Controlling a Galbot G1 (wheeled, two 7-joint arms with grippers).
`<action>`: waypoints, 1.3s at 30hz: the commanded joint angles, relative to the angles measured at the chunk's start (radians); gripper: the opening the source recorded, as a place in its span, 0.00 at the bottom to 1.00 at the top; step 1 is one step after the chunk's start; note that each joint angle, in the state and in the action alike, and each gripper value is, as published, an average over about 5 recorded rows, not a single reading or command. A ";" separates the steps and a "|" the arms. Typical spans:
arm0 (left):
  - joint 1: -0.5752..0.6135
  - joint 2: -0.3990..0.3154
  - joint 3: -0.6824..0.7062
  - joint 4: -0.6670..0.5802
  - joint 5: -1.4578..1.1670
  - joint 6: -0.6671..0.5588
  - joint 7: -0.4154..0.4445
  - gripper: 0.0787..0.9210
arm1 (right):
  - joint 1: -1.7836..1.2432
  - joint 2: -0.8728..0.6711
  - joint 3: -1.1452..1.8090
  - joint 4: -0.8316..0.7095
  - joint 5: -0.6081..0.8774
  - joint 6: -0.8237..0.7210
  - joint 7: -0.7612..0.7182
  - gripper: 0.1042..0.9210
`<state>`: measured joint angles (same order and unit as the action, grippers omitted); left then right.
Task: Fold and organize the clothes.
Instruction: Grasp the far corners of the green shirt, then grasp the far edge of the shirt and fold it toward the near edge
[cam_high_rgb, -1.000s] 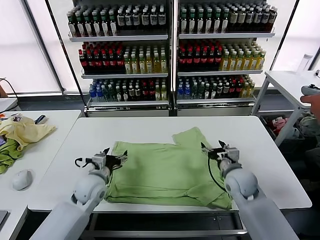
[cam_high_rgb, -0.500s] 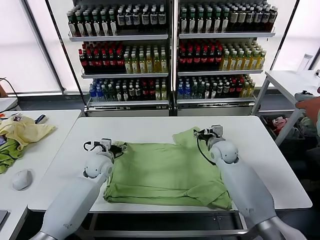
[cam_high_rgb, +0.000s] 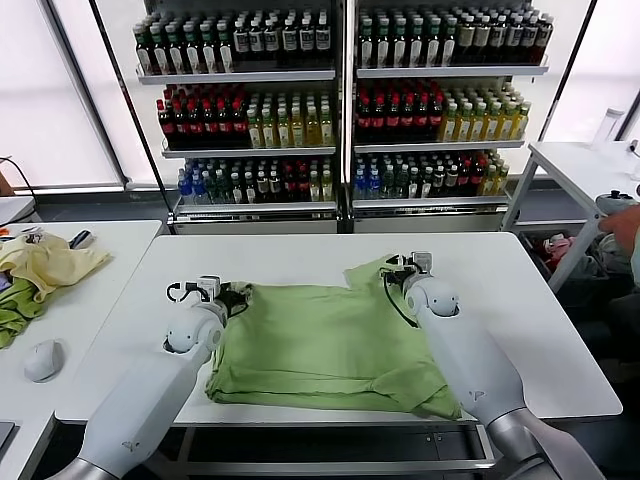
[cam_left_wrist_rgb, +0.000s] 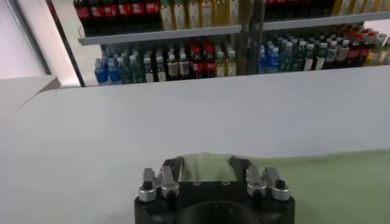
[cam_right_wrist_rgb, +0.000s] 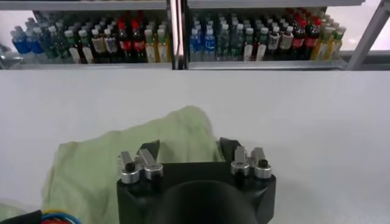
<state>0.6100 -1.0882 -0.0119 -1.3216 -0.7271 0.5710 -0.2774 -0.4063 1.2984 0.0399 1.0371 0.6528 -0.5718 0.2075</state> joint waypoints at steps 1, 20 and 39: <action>0.023 0.007 0.002 -0.014 -0.033 0.009 0.020 0.43 | 0.012 0.013 -0.009 -0.045 0.035 -0.006 -0.005 0.46; 0.118 0.073 -0.080 -0.200 -0.125 -0.111 0.046 0.02 | -0.149 -0.115 0.053 0.349 0.038 0.033 -0.011 0.01; 0.342 0.178 -0.176 -0.524 -0.201 -0.108 0.035 0.02 | -0.584 -0.271 0.290 0.846 0.069 0.023 0.005 0.01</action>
<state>0.8552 -0.9402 -0.1578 -1.7070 -0.9084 0.4732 -0.2450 -0.7614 1.0918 0.2104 1.6227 0.7146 -0.5523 0.2106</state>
